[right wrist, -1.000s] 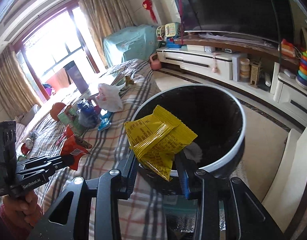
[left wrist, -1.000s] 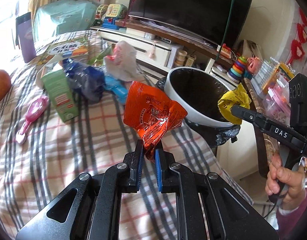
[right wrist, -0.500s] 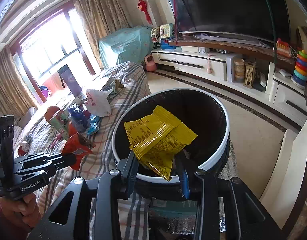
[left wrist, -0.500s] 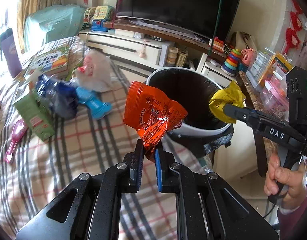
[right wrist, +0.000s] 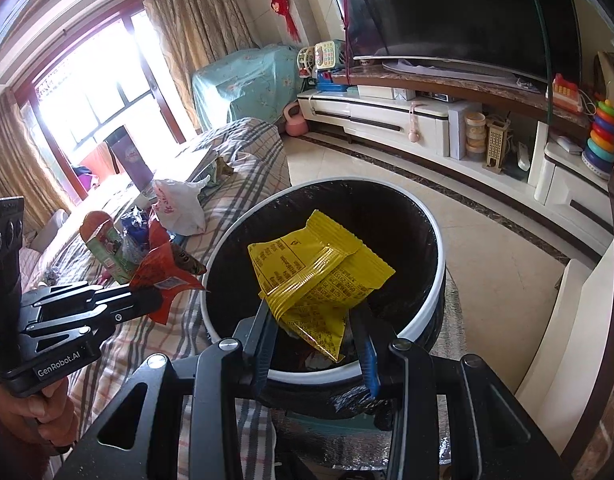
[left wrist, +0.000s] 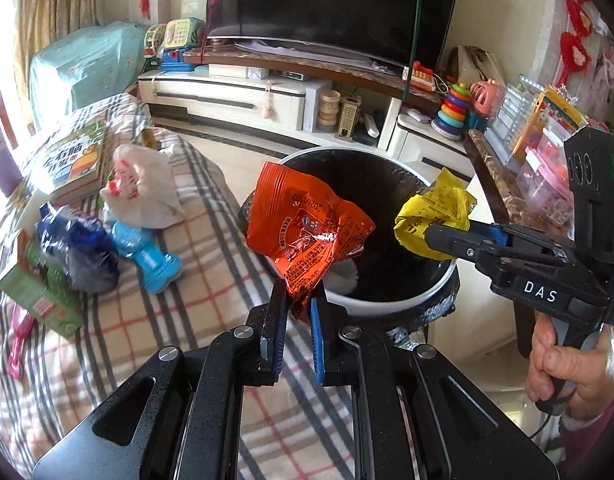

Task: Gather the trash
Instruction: 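Carry the orange wrapper and yellow bag over the black bin with both grippers, then open both grippers to drop the wrapper and bag into the bin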

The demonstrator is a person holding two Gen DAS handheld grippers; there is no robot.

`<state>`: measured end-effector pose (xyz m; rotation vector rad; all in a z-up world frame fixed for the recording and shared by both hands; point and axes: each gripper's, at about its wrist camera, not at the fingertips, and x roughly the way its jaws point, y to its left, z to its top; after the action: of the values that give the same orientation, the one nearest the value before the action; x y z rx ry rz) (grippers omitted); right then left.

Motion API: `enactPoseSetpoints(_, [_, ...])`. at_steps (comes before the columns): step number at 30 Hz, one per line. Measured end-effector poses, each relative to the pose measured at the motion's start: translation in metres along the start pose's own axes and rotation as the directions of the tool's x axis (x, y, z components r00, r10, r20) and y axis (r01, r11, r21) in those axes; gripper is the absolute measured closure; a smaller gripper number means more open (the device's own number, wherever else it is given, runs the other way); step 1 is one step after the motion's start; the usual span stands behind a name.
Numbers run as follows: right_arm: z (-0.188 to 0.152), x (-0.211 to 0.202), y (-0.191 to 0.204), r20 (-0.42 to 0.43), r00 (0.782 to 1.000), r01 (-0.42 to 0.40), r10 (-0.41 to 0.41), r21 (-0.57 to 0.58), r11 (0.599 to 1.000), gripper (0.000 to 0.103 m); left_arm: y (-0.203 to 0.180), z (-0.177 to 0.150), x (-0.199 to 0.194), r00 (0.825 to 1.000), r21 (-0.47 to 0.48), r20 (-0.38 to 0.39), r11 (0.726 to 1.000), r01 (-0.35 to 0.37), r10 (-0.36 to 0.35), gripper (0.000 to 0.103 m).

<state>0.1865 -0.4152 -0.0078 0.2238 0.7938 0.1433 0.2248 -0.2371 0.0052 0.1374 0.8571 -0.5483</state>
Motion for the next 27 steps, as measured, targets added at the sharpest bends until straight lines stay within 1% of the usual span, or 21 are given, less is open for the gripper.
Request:
enactPoseSetpoints(7, [0.008, 0.006, -0.006, -0.009, 1.0, -0.001, 0.001, 0.003, 1.0, 0.066, -0.006, 0.009, 0.009, 1.0, 0.02, -0.017, 1.0, 0.002, -0.001, 0.093])
enactPoseSetpoints(16, [0.018, 0.016, -0.016, -0.035, 0.999, 0.003, -0.003, 0.003, 1.0, 0.066, -0.014, 0.025, 0.019, 1.0, 0.042, -0.019, 0.999, 0.002, -0.002, 0.092])
enactPoseSetpoints(19, [0.02, 0.02, -0.02, -0.046, 0.999, 0.005, -0.005, 0.002, 1.0, 0.063, -0.016, 0.03, 0.023, 1.0, 0.04, -0.026, 0.999, 0.001, 0.0, 0.085])
enactPoseSetpoints(21, [0.02, 0.022, -0.022, -0.057, 0.998, 0.005, -0.005, 0.01, 1.0, 0.06, -0.016, 0.031, 0.024, 1.0, 0.038, -0.027, 0.999, -0.002, 0.003, 0.065])
enactPoseSetpoints(22, [0.02, 0.022, -0.024, -0.059, 0.998, 0.004, -0.003, 0.014, 1.0, 0.058, -0.016, 0.031, 0.024, 1.0, 0.035, -0.024, 0.999, -0.006, 0.007, 0.059])
enactPoseSetpoints(23, [0.019, 0.022, -0.025, -0.059, 0.998, 0.002, 0.0, 0.02, 1.0, 0.051, -0.015, 0.03, 0.024, 1.0, 0.033, -0.021, 0.999, -0.01, 0.01, 0.052])
enactPoseSetpoints(24, [0.019, 0.022, -0.026, -0.058, 0.998, 0.0, 0.001, 0.023, 1.0, 0.046, -0.015, 0.029, 0.024, 1.0, 0.031, -0.018, 0.999, -0.011, 0.011, 0.051])
enactPoseSetpoints(27, [0.017, 0.019, -0.027, -0.052, 0.999, -0.001, 0.002, 0.031, 1.0, 0.044, -0.014, 0.026, 0.025, 1.0, 0.026, -0.025, 1.0, -0.015, 0.016, 0.05])
